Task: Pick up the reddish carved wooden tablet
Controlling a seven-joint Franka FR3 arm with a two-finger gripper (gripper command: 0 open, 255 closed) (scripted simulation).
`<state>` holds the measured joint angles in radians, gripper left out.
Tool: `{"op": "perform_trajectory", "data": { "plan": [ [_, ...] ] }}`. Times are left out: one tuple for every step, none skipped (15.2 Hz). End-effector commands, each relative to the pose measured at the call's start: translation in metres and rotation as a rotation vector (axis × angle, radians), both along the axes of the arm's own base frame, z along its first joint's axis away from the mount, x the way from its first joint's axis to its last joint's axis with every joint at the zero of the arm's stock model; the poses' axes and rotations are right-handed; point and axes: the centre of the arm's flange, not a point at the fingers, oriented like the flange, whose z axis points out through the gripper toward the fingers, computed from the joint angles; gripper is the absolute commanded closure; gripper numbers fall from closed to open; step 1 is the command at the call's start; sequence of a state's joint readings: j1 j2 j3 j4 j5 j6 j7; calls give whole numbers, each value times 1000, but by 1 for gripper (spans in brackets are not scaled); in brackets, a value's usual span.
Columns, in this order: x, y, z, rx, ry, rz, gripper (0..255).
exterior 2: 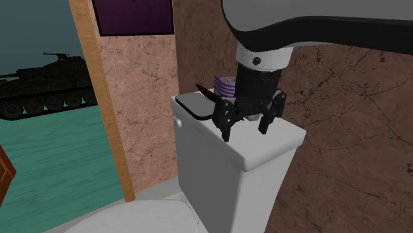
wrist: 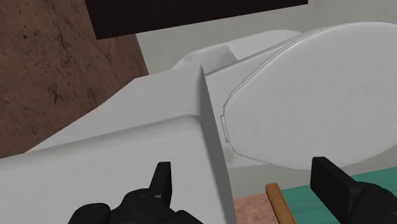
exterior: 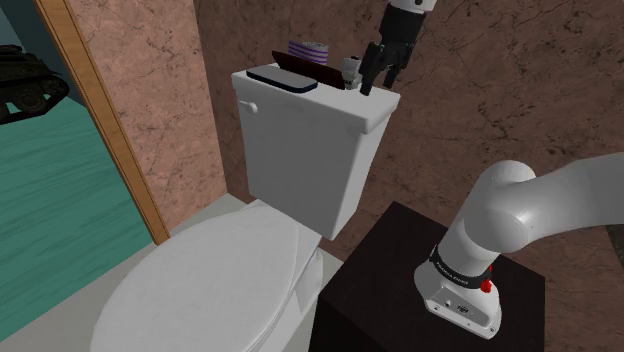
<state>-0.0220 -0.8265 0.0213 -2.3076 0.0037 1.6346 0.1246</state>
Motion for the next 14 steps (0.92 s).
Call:
{"op": "perform_trajectory", "data": {
  "plan": [
    [0, 0, 0, 0, 0, 0, 0],
    [13, 0, 1, -31, 7, 6, 0],
    [26, 0, 1, -63, 13, 12, 0],
    [40, 0, 2, -94, 20, 18, 0],
    [53, 0, 2, -125, 26, 23, 0],
    [66, 0, 2, -157, 33, 29, 0],
    [79, 0, 3, -188, 39, 35, 0],
    [93, 0, 3, -220, 46, 41, 0],
    [106, 1, 3, -251, 53, 47, 0],
    [119, 1, 3, -282, 59, 53, 0],
    [132, 2, 2, -314, 66, 59, 0],
    [146, 2, 2, -345, 72, 64, 0],
    [159, 3, 2, -376, 79, 70, 0],
    [172, 4, 1, -408, 86, 76, 0]
  ]
}}
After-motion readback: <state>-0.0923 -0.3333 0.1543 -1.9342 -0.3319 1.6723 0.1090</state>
